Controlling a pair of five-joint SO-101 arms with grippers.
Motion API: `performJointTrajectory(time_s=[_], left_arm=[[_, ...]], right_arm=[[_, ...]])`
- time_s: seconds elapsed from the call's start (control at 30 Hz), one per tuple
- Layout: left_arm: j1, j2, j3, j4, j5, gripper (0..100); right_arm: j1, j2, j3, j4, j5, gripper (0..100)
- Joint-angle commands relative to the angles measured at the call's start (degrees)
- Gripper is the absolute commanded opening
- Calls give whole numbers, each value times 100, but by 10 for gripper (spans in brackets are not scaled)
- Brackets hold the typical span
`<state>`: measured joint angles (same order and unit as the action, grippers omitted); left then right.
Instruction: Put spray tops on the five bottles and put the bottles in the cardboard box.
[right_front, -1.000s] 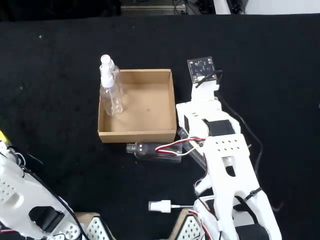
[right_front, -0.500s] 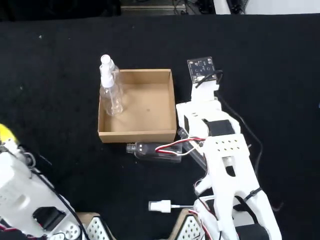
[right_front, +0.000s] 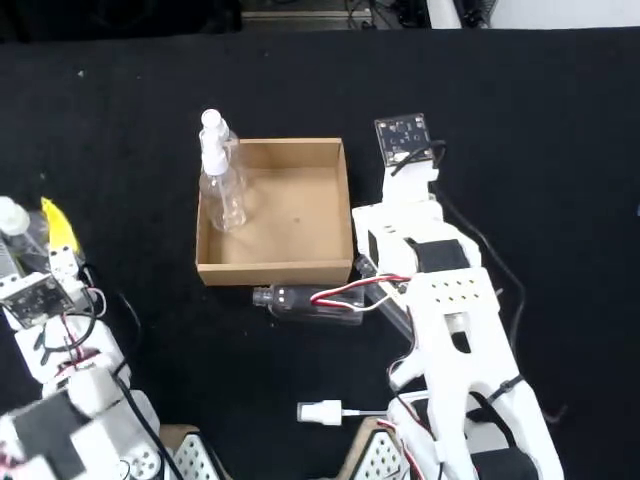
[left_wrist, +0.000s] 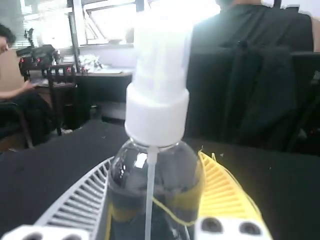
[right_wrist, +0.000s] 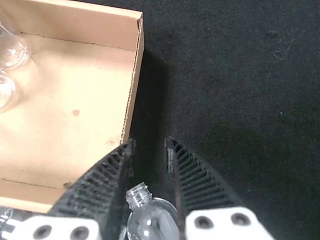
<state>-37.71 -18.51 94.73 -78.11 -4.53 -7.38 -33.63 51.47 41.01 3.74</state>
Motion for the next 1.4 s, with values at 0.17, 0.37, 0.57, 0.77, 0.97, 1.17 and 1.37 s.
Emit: performJointTrajectory(time_s=[0.17,0.37,0.57,0.77,0.97,1.17,1.37], left_arm=[[725,-2875,-145,3446,9,28],[1086,-4993,259,4756,9,28],[1692,-6927,312,6804,9,29],[2686,-8659,268,8378,9,29],[3609,-8431,277,8563,9,29],[4215,-8369,277,8554,9,29],[4505,-8299,277,8536,9,30]], right_arm=[[-114,4,-13,-246,62,78],[-132,4,127,-431,62,78],[-123,4,171,-484,62,78],[-132,-4,268,-519,62,78],[-132,-4,277,-519,62,78],[-132,4,277,-527,62,78],[-132,4,382,-809,62,78]])
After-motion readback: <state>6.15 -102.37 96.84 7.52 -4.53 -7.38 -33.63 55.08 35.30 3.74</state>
